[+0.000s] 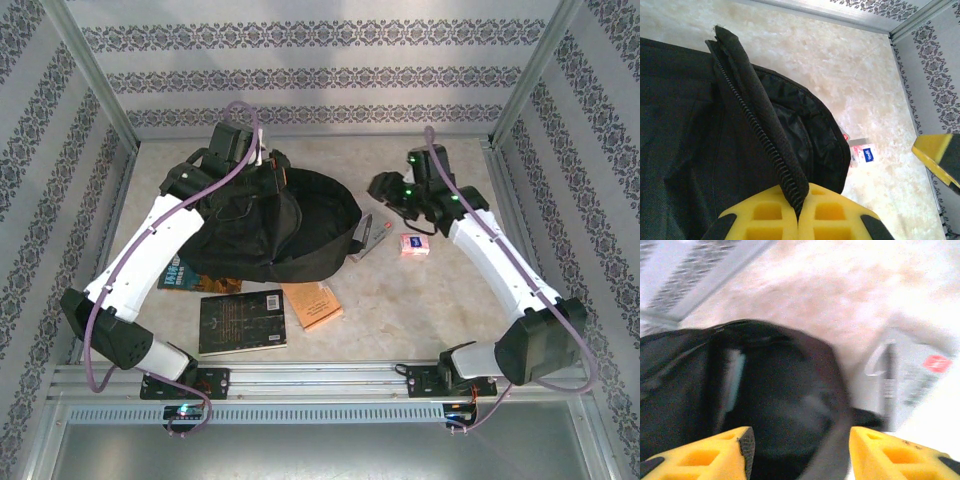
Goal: Pack the student bag
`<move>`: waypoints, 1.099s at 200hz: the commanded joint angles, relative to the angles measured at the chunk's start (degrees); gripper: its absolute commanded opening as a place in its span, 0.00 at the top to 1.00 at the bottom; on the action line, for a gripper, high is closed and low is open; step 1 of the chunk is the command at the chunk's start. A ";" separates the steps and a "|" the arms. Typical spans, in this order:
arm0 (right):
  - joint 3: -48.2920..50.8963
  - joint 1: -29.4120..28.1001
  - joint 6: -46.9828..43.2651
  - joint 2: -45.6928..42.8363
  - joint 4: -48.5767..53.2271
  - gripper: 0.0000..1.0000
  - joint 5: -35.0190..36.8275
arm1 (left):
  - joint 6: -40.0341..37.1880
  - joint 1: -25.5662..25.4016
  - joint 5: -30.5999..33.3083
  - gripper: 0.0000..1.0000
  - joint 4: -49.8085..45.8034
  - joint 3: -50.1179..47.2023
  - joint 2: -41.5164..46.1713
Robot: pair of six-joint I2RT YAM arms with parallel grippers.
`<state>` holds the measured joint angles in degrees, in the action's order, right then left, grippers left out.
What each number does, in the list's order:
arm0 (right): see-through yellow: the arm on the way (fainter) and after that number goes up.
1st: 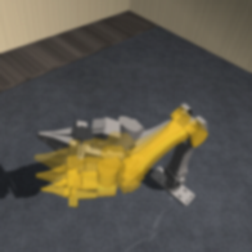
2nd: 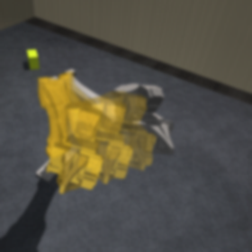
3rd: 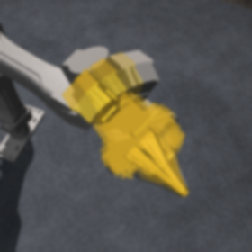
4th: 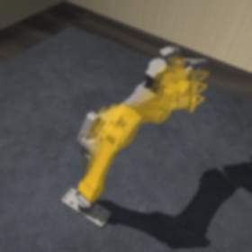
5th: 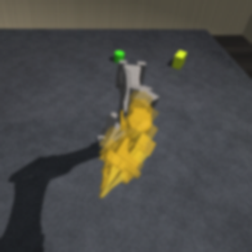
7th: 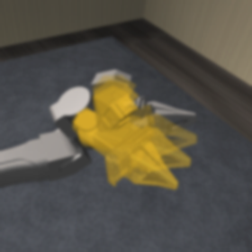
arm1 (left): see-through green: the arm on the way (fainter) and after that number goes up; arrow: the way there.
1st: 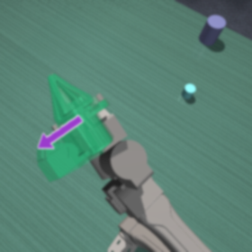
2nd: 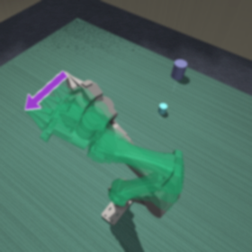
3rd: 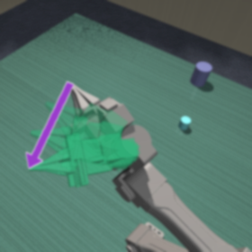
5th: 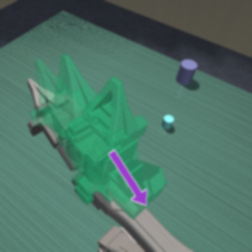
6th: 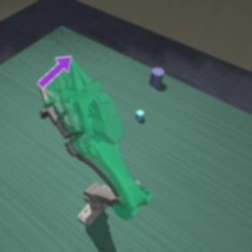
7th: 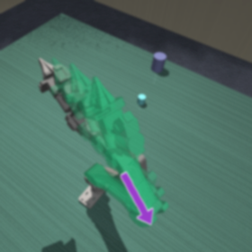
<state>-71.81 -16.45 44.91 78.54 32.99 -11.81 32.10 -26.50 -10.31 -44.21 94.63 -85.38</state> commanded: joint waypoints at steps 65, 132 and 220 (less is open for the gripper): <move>4.01 18.20 -4.57 13.93 3.53 0.41 -1.10 | 2.08 -0.32 -2.81 1.00 3.25 -1.73 2.47; -3.41 19.24 -10.84 28.96 6.71 0.37 -5.78 | 1.68 -0.49 -2.82 1.00 2.33 -2.34 3.05; 1.66 19.68 -12.91 28.59 6.67 0.31 -5.32 | 0.95 -0.61 -2.90 1.00 2.27 -1.55 2.08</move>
<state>-73.36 2.76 33.61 108.09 37.80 -17.10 33.47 -26.65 -12.45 -43.42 92.49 -84.14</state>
